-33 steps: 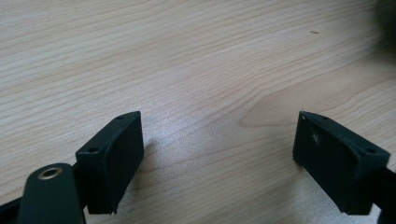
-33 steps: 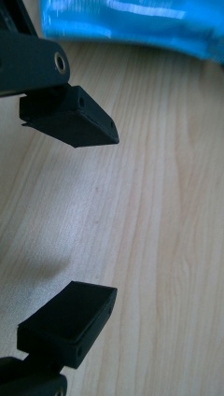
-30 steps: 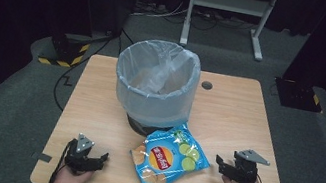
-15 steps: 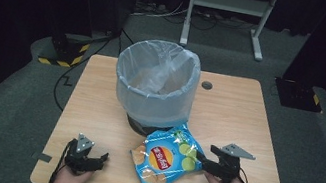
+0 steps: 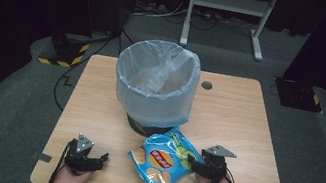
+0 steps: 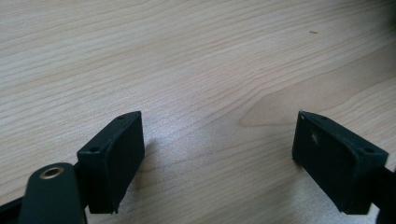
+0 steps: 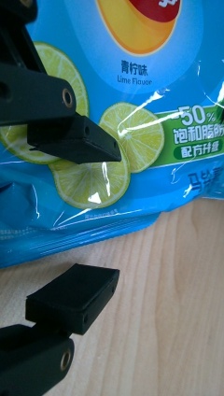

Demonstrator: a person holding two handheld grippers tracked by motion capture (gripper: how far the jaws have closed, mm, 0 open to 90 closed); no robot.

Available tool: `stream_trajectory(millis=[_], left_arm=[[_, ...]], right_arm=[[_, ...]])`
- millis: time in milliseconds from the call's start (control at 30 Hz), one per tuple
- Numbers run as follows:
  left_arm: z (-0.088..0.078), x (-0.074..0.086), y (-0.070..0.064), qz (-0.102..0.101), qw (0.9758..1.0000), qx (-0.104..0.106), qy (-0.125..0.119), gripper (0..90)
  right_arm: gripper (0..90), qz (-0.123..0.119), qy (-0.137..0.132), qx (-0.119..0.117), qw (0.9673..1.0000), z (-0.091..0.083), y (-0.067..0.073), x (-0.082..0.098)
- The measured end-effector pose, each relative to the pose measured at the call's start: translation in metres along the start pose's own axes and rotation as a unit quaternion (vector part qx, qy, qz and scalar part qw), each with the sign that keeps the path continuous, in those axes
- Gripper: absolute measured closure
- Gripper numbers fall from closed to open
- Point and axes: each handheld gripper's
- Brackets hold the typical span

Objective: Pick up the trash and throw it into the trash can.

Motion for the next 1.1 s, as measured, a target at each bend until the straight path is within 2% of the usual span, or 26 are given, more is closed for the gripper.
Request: stream_trajectory(millis=[100,200,233,300,433,633,767,900,1100], left_arm=[[0.000,0.000,0.000,0.000,1.0000,0.000,0.000,16.9],[0.000,0.000,0.000,0.000,1.0000,0.000,0.000,17.0],[0.000,0.000,0.000,0.000,1.0000,0.000,0.000,17.1],[0.000,0.000,0.000,0.000,1.0000,0.000,0.000,17.2],[0.000,0.000,0.000,0.000,1.0000,0.000,0.001,17.2],[0.000,0.000,0.000,0.000,1.0000,0.000,0.000,17.3],[0.000,0.000,0.000,0.000,1.0000,0.000,0.000,17.3],[0.000,0.000,0.000,0.000,1.0000,0.000,0.000,17.3],[0.000,0.000,0.000,0.000,1.0000,0.000,0.000,17.3]], right_arm=[[42.4,-0.004,0.006,0.007,1.0000,0.001,0.000,0.000],[50.4,-0.020,0.003,0.018,0.9996,0.001,0.004,0.001],[55.7,-0.034,0.005,0.033,0.9989,0.001,0.008,0.002],[58.2,-0.038,0.003,0.039,0.9985,0.001,0.008,0.002],[69.7,-0.036,0.002,0.040,0.9986,0.000,0.008,0.003],[87.7,-0.049,-0.004,0.046,0.9978,-0.001,0.008,0.004],[89.8,-0.058,-0.009,0.045,0.9973,-0.002,0.009,0.005],[90.0,-0.057,-0.019,0.036,0.9975,-0.004,0.008,0.006],[90.0,-0.052,-0.038,0.035,0.9973,-0.009,0.006,0.009]])
Point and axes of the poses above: each handheld gripper's, and its own axes: z roughly forward along the jaws, x roughly out of its underside, y roughly to its left, and after that the axes turned 1 degree about x, right-handed
